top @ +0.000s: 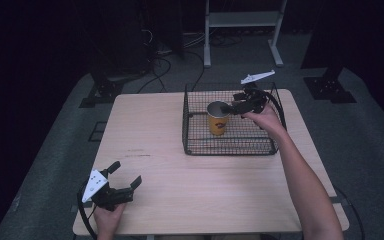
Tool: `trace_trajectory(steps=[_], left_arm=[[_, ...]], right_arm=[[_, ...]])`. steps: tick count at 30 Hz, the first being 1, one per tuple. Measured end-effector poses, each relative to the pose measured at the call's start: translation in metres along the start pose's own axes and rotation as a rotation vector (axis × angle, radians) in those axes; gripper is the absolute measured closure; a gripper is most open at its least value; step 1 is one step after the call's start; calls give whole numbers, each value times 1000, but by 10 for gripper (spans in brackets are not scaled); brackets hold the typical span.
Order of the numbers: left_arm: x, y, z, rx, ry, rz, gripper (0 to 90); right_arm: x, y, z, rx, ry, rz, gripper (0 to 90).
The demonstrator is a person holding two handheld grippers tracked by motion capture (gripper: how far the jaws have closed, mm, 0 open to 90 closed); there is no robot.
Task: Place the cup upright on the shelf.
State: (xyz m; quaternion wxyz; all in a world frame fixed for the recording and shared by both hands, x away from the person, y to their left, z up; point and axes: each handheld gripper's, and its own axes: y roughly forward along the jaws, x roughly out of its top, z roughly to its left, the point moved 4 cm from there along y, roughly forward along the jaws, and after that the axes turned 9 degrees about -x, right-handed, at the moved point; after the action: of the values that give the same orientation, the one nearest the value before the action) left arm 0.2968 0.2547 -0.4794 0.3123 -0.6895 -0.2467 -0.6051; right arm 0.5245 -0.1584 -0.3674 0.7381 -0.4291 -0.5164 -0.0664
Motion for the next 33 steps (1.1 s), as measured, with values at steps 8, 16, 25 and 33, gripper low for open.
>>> trace_trajectory(steps=[8,16,25,33], left_arm=[[-1,0,-1,0,2,7,22],[-1,1,-1,1,5,12,23],[-1,1,-2,0,7,12,22],[-1,1,-2,1,9,14,22]], right_arm=[[-6,-9,6,26,3,3,54],[-11,-22,12,43,-7,-4,54],[-19,-36,15,55,-3,-13,54],[-29,-46,19,59,-9,-4,59]])
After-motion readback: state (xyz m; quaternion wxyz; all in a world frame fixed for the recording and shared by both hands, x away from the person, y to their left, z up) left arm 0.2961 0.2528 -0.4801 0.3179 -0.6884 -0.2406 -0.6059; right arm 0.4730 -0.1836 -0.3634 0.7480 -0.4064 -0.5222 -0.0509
